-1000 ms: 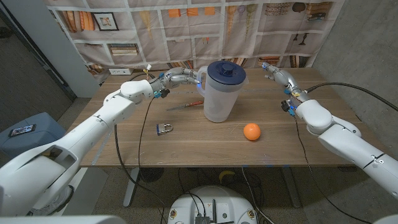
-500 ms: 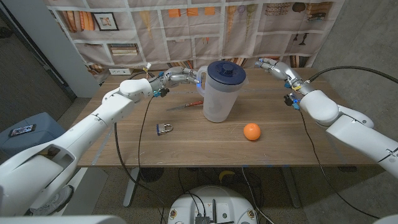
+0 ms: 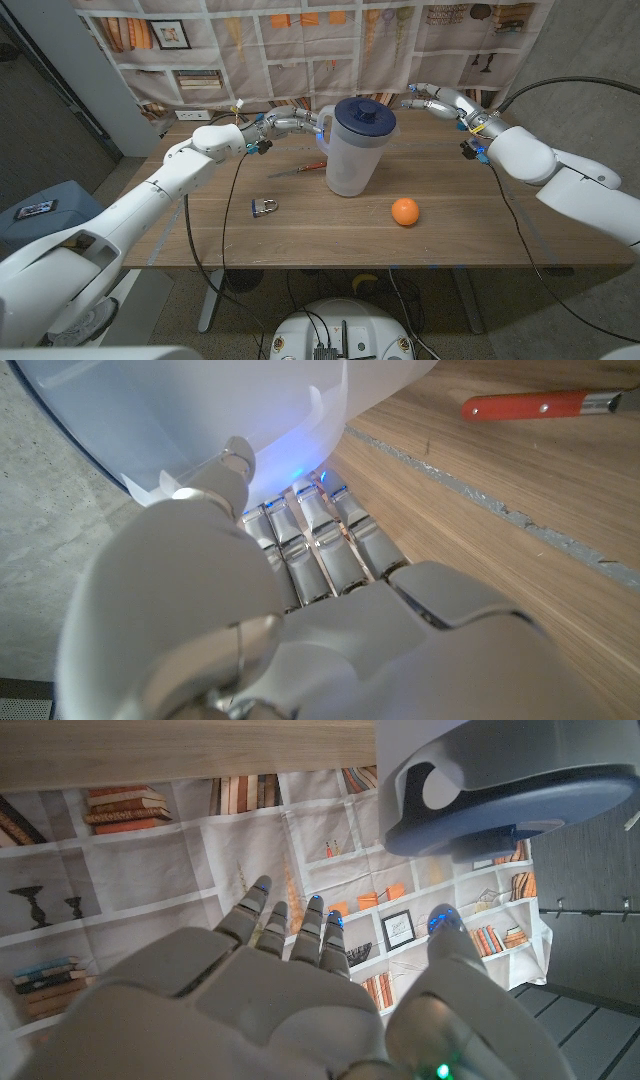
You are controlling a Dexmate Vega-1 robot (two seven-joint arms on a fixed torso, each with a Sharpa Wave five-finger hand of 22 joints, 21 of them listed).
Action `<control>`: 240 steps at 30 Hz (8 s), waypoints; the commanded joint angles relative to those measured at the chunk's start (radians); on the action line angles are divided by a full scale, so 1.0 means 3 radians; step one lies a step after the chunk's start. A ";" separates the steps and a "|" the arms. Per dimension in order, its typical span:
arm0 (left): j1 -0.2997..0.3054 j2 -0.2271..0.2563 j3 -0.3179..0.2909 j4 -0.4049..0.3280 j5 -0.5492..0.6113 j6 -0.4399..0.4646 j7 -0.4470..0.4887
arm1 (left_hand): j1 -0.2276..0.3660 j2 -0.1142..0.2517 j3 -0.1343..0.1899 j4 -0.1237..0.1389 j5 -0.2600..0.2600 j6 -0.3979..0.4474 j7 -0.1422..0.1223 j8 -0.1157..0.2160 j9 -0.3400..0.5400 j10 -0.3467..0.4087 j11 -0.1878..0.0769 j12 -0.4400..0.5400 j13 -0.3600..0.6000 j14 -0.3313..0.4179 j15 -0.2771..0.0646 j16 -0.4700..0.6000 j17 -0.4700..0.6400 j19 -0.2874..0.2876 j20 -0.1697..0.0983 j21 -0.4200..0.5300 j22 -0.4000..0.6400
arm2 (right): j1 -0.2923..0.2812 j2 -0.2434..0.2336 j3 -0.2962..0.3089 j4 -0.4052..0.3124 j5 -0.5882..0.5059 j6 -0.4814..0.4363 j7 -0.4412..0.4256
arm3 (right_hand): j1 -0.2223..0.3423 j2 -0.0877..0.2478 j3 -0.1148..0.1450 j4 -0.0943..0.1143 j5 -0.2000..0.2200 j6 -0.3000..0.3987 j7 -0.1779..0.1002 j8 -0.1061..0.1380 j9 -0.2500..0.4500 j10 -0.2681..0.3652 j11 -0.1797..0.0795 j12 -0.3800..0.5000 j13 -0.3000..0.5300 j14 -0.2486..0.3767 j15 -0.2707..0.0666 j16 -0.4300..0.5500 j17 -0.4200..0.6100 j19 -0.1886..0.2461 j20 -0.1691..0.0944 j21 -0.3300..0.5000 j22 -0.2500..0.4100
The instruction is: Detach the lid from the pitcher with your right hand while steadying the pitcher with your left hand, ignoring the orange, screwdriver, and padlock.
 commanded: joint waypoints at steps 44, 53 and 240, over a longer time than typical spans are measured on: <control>0.0098 0.0115 -0.0027 -0.0362 0.0033 0.0159 0.0141 | -0.0001 0.0194 0.0106 0.0055 0.0033 0.0166 0.0124 -0.0024 0.0019 0.0166 -0.0098 0.0000 0.0021 0.0074 -0.0357 0.0018 0.0012 0.0048 -0.0492 0.0008 0.0018 | 0.1277 -0.0383 -0.0566 -0.0572 -0.0646 -0.0383 0.1638 | 0.0638 -0.0128 0.0198 -0.0032 0.0233 0.0267 -0.0122 0.0135 0.0039 0.0344 -0.0081 0.0121 0.0069 0.0212 -0.0030 0.0125 -0.0013 0.0034 0.0085 0.0056 0.0008; 0.0077 0.0092 -0.0006 -0.0354 0.0036 0.0180 0.0139 | -0.0005 0.0190 0.0110 0.0052 0.0033 0.0169 0.0121 -0.0027 0.0020 0.0179 -0.0089 0.0000 0.0023 0.0077 -0.0355 0.0015 0.0011 0.0052 -0.0490 0.0008 0.0019 | 0.1483 -0.0291 -0.0685 -0.0514 -0.0744 -0.0293 0.1929 | 0.0703 -0.0150 0.0214 -0.0025 0.0247 0.0289 -0.0137 0.0141 0.0041 0.0376 -0.0108 0.0127 0.0076 0.0233 -0.0036 0.0135 -0.0014 0.0046 0.0084 0.0056 0.0008; 0.0101 0.0105 0.0023 -0.0426 0.0027 0.0198 0.0087 | -0.0046 0.0179 0.0145 0.0044 0.0034 0.0203 0.0113 -0.0040 0.0039 0.0264 -0.0116 -0.0017 0.0045 0.0186 -0.0365 0.0013 0.0019 0.0095 -0.0481 0.0002 0.0021 | 0.1674 0.0104 -0.0869 -0.0395 -0.1512 -0.0330 0.2327 | 0.1997 0.0115 -0.0155 0.0105 -0.0073 0.2095 -0.0577 0.1024 0.0141 0.2484 -0.0596 0.0257 0.0209 0.1384 -0.0832 0.1067 0.0289 0.0758 -0.0361 0.0053 0.0011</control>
